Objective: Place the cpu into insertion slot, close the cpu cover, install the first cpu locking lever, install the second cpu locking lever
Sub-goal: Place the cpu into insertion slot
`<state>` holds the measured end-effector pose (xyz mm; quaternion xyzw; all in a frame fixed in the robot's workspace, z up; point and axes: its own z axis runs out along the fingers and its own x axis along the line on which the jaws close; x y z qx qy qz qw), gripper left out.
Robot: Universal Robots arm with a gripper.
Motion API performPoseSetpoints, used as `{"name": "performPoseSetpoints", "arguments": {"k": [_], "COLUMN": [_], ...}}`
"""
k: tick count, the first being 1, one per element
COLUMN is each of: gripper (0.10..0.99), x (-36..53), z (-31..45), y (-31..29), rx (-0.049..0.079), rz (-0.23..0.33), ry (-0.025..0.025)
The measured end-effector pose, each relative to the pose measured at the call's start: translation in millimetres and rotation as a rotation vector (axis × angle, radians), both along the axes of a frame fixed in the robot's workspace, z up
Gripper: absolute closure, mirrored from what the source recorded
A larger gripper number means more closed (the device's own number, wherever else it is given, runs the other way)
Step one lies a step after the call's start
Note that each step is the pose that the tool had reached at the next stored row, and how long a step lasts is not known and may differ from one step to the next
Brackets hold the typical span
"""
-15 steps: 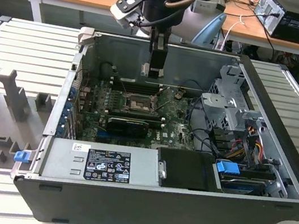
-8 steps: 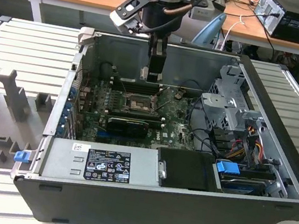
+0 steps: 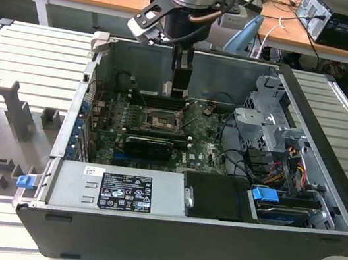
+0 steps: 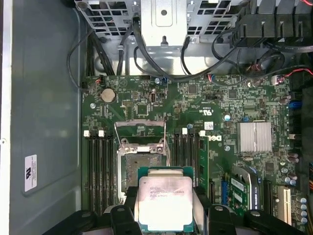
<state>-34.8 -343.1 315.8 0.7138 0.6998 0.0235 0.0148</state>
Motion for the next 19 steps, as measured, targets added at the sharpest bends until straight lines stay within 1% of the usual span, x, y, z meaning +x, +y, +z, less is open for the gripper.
{"name": "performPoseSetpoints", "arguments": {"k": [3,4,6,9,12,13,14,15,17,19], "gripper": [0.561,0.561,0.561,0.561,0.561,0.561,0.561,0.561,0.561,0.561], "x": [0.0,0.0,-0.1,0.0,0.0,0.0,0.0,0.0,0.0,0.0], "z": [-6.1,-9.2,-15.6,-21.6,-33.5,-37.0,-39.6,-44.2,-50.7,-54.3], "y": [0.0,0.0,0.0,0.3,4.7,5.3,5.4,5.6,6.3,6.4], "rx": [0.0,0.0,0.0,0.0,0.0,0.0,0.0,0.0,0.0,0.0], "rz": [0.0,0.004,0.019,0.037,0.038,0.038,0.038,0.038,0.038,0.038], "ry": [0.0001,0.0,0.0,0.0,0.0,0.0,0.0,-0.0001,-0.0001,-0.0001]}}
